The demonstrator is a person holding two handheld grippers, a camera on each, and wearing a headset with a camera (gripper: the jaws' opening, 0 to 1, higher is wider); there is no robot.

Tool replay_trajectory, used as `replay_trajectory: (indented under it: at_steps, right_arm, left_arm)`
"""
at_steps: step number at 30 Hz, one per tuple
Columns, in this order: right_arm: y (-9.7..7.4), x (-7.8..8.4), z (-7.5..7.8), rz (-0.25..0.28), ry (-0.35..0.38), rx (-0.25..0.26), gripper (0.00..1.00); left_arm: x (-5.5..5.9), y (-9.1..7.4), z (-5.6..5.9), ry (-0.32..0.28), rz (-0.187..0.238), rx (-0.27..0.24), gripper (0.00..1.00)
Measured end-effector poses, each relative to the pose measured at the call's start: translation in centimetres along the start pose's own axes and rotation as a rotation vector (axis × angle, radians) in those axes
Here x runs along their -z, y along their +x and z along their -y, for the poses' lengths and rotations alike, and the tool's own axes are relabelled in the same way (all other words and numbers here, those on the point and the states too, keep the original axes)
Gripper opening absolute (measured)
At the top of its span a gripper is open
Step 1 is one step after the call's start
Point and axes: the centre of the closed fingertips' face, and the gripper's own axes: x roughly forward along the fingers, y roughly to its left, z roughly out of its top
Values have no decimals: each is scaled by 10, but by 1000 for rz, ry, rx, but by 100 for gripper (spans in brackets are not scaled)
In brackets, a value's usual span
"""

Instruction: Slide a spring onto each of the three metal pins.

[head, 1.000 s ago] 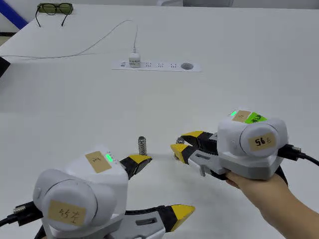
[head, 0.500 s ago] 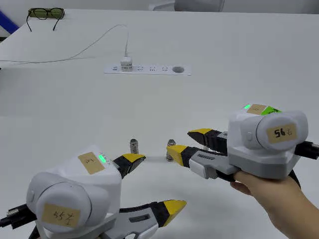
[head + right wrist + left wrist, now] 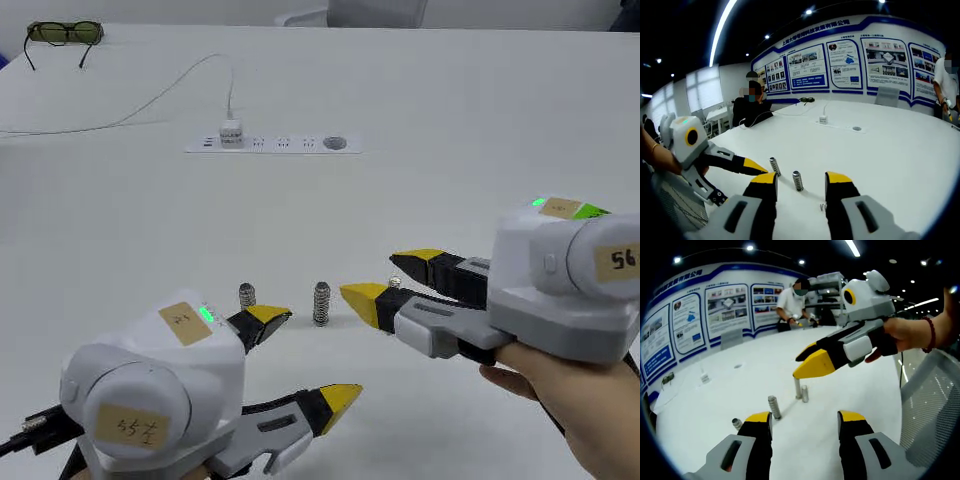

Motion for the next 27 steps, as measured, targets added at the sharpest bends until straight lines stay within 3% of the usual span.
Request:
replay_trajectory:
  at_steps: [8,21,27]
  right_arm:
    - [-16,9,12,2,5,32,40]
    - [-40,14,18,27,23,44,43]
    - [-49,24,23,16,30,55,42]
  left_arm:
    - [-3,15,2,9,-2,7,51]
    - [-8,43,4,-3,-11,26,38]
    - [-2,56,4,7,-41,16,32]
